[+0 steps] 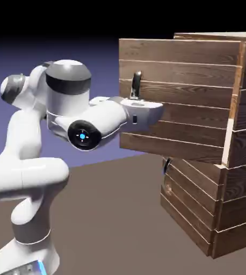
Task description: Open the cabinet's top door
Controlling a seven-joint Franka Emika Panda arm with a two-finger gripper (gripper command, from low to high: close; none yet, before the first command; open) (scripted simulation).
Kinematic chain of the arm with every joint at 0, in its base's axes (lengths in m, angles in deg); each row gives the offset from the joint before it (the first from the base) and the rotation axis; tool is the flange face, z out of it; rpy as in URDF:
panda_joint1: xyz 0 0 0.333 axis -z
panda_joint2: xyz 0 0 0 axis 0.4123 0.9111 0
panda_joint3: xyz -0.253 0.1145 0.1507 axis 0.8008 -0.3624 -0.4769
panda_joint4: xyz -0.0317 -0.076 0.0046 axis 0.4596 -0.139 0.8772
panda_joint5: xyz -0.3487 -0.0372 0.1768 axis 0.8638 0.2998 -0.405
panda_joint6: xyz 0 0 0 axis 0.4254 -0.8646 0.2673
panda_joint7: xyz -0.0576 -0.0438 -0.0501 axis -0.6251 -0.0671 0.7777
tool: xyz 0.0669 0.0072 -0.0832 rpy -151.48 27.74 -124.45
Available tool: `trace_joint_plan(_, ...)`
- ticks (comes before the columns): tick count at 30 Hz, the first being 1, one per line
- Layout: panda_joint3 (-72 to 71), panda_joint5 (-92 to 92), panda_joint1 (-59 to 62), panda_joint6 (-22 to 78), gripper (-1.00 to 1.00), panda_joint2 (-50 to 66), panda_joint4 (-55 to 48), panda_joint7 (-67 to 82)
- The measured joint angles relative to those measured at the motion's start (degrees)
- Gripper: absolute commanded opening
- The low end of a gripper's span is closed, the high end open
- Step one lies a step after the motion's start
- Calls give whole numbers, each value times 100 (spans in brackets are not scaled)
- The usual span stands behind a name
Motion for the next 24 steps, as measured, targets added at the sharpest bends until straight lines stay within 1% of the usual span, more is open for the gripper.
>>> trace_joint_plan(5, -185, 1016, 617, 714, -100, -1038, -711, 959)
trace_joint_plan(10, -502, 2044, 1061, 1062, -100, -2077, -1533, 1851)
trace_joint_plan(17, -1013, 3297, 1386, 1104, -100, -3530, -2721, 2672)
trace_joint_plan(24, -1530, 4269, 1469, 927, -100, -4984, -3868, 2894)
